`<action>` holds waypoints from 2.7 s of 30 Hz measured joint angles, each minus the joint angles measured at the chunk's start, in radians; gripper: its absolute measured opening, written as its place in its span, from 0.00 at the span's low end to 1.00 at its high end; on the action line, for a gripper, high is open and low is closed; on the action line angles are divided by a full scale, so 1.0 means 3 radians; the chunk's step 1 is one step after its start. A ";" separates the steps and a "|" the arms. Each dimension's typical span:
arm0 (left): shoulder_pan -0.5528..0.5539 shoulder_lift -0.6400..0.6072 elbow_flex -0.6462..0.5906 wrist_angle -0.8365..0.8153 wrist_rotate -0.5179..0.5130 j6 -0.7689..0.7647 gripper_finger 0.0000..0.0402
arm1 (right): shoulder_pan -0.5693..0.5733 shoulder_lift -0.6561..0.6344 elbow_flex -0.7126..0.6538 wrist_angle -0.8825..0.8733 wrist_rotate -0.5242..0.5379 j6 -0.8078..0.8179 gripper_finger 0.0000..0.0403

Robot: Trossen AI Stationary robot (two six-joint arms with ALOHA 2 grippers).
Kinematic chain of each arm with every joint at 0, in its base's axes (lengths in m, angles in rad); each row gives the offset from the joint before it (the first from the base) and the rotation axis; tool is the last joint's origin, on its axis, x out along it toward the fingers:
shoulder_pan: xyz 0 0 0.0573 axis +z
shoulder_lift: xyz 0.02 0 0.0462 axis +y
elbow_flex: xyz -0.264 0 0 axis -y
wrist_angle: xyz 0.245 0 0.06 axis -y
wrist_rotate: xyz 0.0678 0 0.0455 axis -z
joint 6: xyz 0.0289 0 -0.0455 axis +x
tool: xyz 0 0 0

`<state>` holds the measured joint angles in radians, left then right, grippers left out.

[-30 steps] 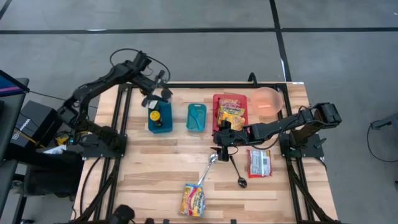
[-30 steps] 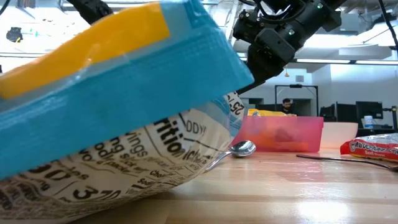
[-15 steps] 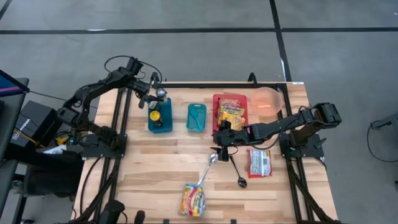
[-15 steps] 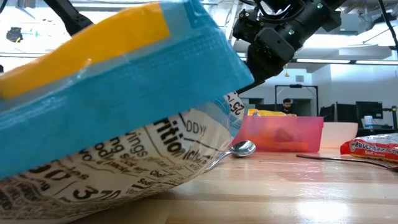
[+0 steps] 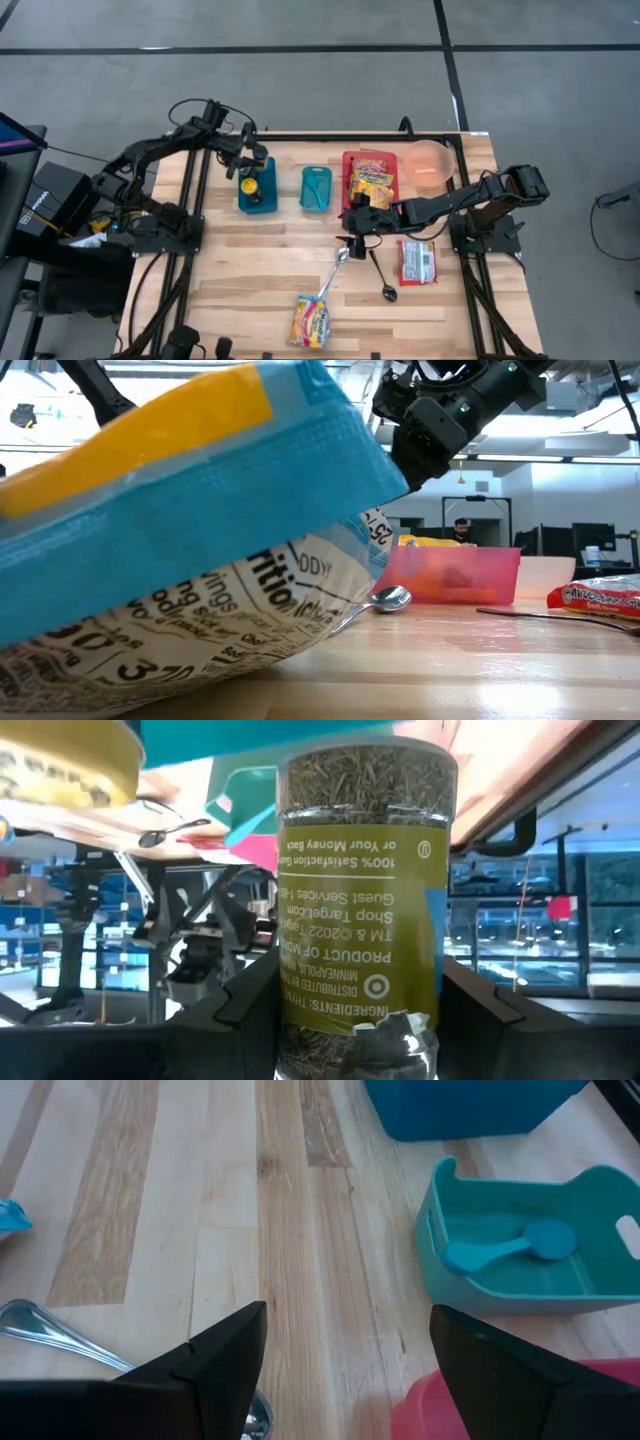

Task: Pick & Place Food Item
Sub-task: Put the black spice bottle into the blue bin

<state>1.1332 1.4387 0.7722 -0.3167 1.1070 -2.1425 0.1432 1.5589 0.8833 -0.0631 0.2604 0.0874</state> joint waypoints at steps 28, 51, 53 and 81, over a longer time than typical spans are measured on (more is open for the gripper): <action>-0.0115 0.0001 -0.0605 0.0845 -0.0266 -0.0662 0.46 | 0.0000 0.0000 0.0000 -0.0001 0.0000 0.0000 0.68; -0.0107 0.0294 -0.0602 0.1296 -0.0292 -0.0824 0.46 | 0.0001 0.0000 0.0000 -0.0002 0.0000 0.0000 0.68; -0.0107 0.0316 -0.0595 0.1482 -0.0205 -0.0877 0.46 | 0.0001 0.0000 0.0000 -0.0003 0.0000 -0.0001 0.68; -0.0142 0.0322 -0.0600 0.1102 -0.0385 -0.0911 0.55 | 0.0001 0.0000 0.0000 -0.0001 0.0000 0.0000 0.68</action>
<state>1.0904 1.5352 0.5922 0.0140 0.9916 -2.4157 0.1436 1.5589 0.8833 -0.0635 0.2604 0.0873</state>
